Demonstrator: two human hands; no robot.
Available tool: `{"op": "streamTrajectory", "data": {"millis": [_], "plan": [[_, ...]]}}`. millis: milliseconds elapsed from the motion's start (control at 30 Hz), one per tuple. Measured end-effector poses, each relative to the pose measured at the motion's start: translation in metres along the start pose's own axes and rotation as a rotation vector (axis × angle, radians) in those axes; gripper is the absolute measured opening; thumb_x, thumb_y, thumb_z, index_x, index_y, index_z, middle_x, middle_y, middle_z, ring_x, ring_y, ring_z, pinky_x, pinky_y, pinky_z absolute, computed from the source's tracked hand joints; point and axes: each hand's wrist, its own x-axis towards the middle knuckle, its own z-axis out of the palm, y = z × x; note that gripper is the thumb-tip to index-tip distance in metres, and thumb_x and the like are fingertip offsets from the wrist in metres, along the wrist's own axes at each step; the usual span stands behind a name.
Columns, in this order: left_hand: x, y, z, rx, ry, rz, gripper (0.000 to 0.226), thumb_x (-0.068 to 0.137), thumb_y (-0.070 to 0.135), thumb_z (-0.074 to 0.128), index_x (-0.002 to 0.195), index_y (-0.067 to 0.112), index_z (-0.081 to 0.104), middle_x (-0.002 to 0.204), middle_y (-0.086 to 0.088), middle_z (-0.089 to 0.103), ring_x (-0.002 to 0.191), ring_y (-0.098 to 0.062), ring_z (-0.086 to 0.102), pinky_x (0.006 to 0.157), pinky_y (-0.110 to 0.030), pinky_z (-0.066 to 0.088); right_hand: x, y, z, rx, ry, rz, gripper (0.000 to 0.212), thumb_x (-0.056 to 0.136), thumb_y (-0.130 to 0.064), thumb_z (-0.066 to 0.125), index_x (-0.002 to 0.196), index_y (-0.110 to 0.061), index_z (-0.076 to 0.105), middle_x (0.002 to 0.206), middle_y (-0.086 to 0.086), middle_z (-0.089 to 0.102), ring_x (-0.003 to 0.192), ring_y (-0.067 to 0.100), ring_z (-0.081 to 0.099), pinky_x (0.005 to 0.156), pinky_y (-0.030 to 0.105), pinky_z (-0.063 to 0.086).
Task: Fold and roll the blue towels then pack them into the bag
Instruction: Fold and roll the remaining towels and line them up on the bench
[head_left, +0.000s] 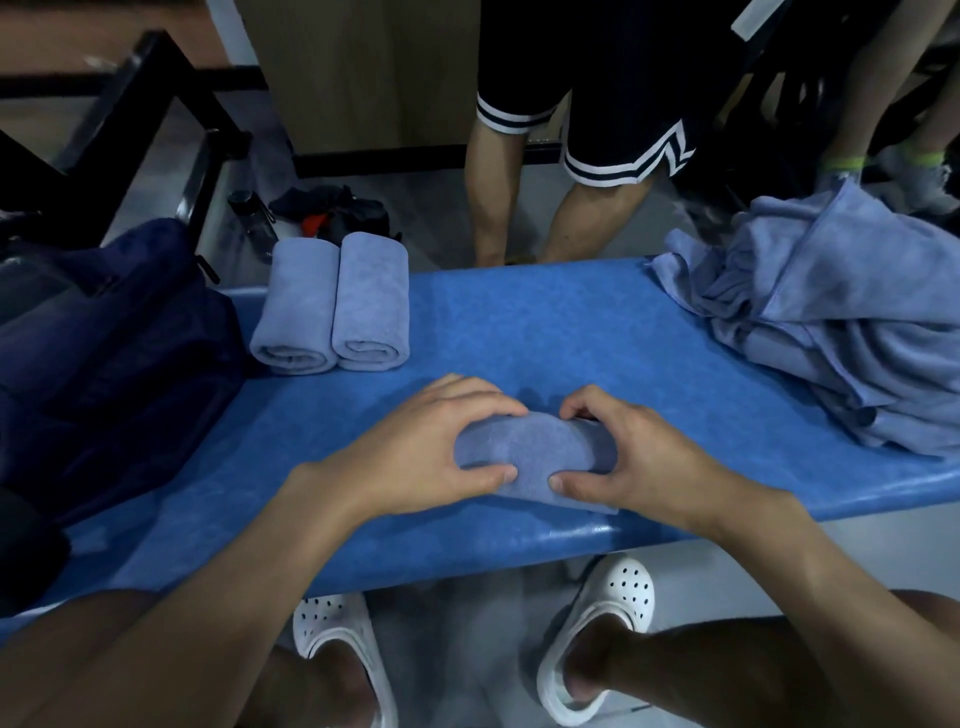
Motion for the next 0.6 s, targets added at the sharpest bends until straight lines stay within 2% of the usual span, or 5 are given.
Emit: {"op": "streamTrajectory", "data": {"millis": [133, 233, 367, 467, 600], "plan": [[-0.001, -0.018, -0.027, 0.278, 0.366, -0.066, 0.039, 0.091, 0.039, 0.050, 0.121, 0.019, 0.067, 0.135, -0.001, 0.054, 0.130, -0.022, 0.046, 0.109, -0.043, 0.035, 0.009, -0.004, 0.006, 0.071, 0.083, 0.074, 0.049, 0.066, -0.060, 0.071, 0.102, -0.036, 0.046, 0.098, -0.015, 0.058, 0.093, 0.008, 0.056, 0.080, 0.038, 0.049], [0.000, -0.036, -0.046, 0.415, 0.465, -0.277, 0.043, 0.092, 0.037, 0.045, 0.127, 0.021, 0.063, 0.148, -0.007, 0.046, 0.138, -0.029, 0.038, 0.114, -0.048, 0.023, 0.022, -0.006, 0.011, 0.089, 0.180, 0.156, 0.047, 0.072, -0.051, 0.076, 0.104, -0.032, 0.047, 0.101, -0.012, 0.058, 0.095, 0.012, 0.055, 0.084, 0.037, 0.048], [0.004, -0.046, -0.059, 0.487, 0.364, -0.467, 0.045, 0.100, 0.045, 0.035, 0.142, 0.034, 0.048, 0.161, -0.002, 0.028, 0.152, -0.029, 0.012, 0.119, -0.062, 0.001, 0.050, -0.017, 0.017, 0.064, 0.328, 0.251, 0.046, 0.074, -0.051, 0.074, 0.101, -0.028, 0.045, 0.093, -0.010, 0.053, 0.101, 0.020, 0.051, 0.087, 0.042, 0.046], [0.011, -0.053, -0.074, 0.538, 0.258, -0.527, 0.048, 0.102, 0.047, 0.031, 0.150, 0.041, 0.032, 0.164, 0.003, 0.017, 0.153, -0.027, 0.001, 0.117, -0.067, -0.001, 0.076, -0.032, 0.020, 0.038, 0.404, 0.353, 0.046, 0.076, -0.052, 0.071, 0.099, -0.025, 0.042, 0.080, -0.017, 0.041, 0.101, 0.022, 0.045, 0.087, 0.039, 0.042], [0.016, -0.067, -0.088, 0.562, 0.097, -0.600, 0.053, 0.100, 0.056, 0.025, 0.152, 0.048, 0.018, 0.165, 0.005, 0.009, 0.153, -0.027, -0.006, 0.115, -0.070, -0.002, 0.109, -0.050, 0.024, 0.115, 0.400, 0.456, 0.050, 0.078, -0.053, 0.069, 0.099, -0.018, 0.039, 0.102, 0.000, 0.051, 0.101, 0.027, 0.051, 0.077, 0.037, 0.044]]}}
